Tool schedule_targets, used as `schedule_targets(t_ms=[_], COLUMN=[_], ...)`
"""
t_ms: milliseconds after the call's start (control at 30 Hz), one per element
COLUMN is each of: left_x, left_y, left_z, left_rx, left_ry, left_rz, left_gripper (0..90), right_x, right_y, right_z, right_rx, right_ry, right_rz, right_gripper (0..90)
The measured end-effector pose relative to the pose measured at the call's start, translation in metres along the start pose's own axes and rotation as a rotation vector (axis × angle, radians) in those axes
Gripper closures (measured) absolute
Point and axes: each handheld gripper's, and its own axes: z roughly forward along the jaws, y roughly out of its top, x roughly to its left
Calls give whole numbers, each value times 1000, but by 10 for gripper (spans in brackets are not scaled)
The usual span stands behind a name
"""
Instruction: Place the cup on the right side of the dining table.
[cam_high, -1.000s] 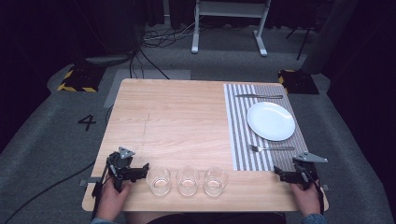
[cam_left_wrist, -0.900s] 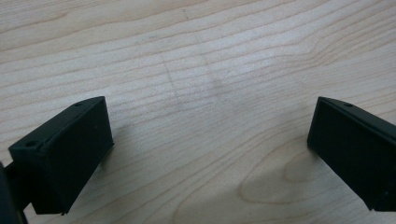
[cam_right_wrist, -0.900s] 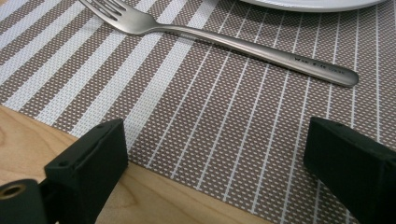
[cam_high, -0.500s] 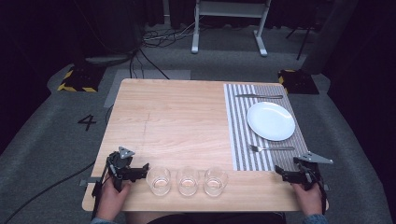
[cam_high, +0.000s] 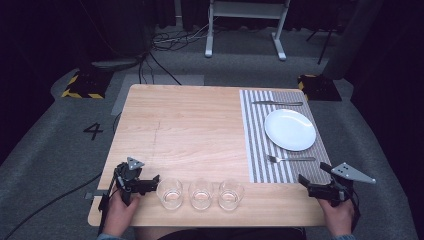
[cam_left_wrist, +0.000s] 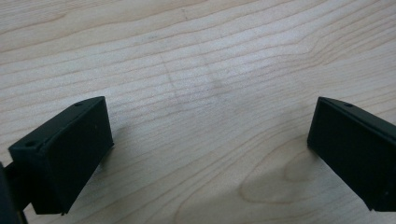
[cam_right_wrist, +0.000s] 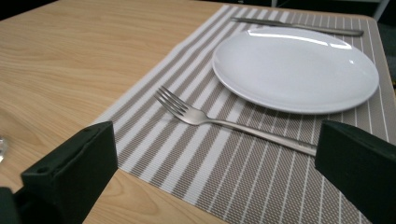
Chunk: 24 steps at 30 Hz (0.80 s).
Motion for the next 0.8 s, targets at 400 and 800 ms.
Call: schedule_targets(t_ms=[400, 800], left_x=[0, 0], left_y=[0, 0], left_z=[0, 0], left_rx=[0, 0], left_ry=[0, 0], left_rz=[0, 0], left_gripper=[2, 2], right_x=[32, 53], right_y=[27, 40], right_z=[-13, -15], right_rx=[-50, -52], right_ry=[19, 50], right_rz=[-84, -123], right_gripper=[0, 0])
